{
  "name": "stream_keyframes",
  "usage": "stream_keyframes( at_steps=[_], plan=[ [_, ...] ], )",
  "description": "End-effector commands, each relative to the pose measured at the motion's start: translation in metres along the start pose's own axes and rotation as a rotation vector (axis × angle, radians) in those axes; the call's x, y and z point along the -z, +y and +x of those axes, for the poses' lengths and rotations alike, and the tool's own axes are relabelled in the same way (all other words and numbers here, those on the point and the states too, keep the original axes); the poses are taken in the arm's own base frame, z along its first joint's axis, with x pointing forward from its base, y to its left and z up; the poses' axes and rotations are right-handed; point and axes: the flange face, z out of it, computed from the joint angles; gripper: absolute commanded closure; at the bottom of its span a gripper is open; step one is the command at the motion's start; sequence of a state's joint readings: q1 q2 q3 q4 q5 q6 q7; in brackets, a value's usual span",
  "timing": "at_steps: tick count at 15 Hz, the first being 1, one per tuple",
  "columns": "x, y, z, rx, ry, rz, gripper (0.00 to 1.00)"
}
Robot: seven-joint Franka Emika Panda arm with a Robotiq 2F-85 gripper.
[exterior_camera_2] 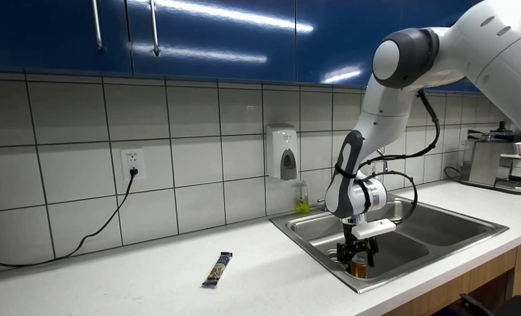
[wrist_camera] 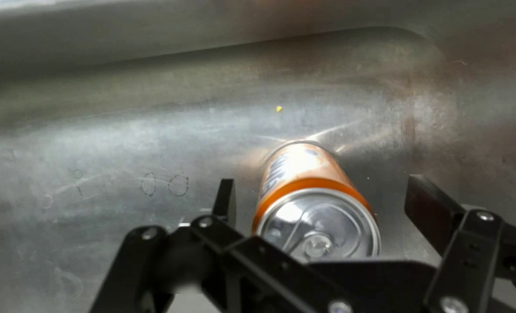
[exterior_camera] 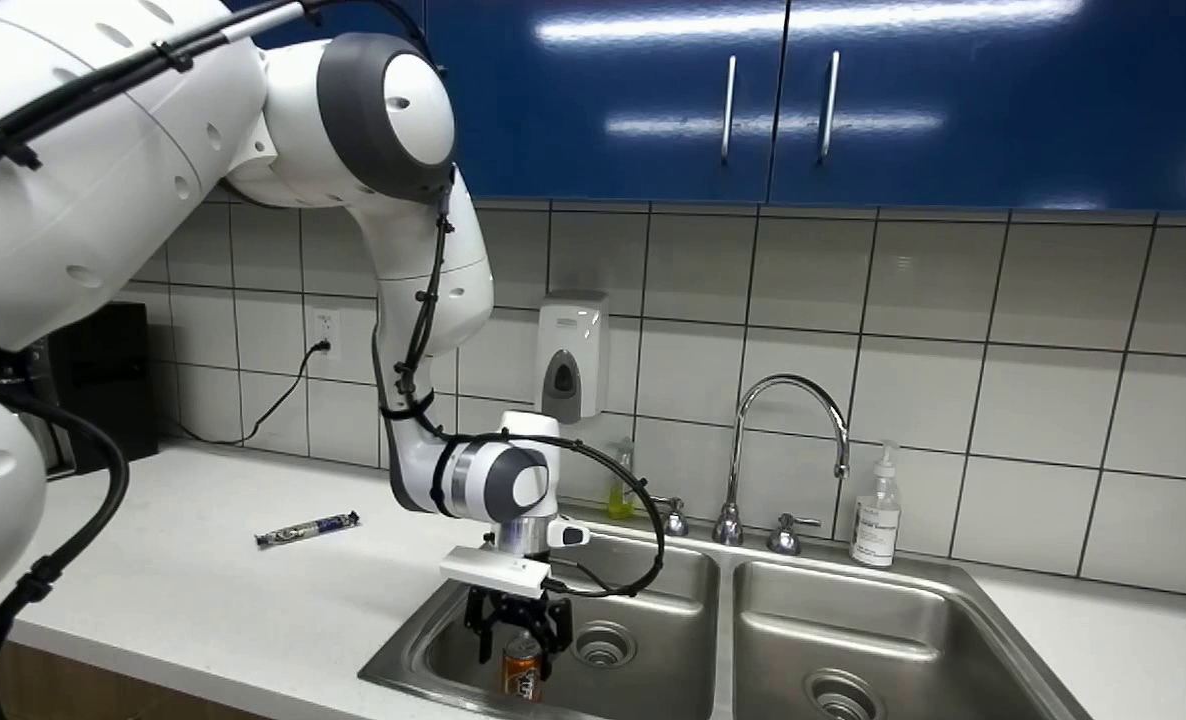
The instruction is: Remove the can from the sink
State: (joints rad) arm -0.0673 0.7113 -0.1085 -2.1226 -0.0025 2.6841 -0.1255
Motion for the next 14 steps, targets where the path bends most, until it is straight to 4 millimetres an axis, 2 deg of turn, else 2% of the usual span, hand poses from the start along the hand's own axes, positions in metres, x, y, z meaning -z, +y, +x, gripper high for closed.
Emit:
stream_keyframes(
  at_steps=[1,10,11,12,14],
  plan=[
    [-0.0007,-0.0032,0.0098,-0.018,0.015,-0.002,0.00],
    [-0.0011,-0.0011,0.0159,-0.023,0.019,-0.013,0.00],
    [-0.0008,-0.0008,0.0160,-0.023,0.020,-0.013,0.05],
    [-0.0007,-0.0005,0.0160,-0.023,0.020,-0.013,0.26],
    [-0.0001,0.0005,0.0158,-0.028,0.017,-0.017,0.32]
  ],
)
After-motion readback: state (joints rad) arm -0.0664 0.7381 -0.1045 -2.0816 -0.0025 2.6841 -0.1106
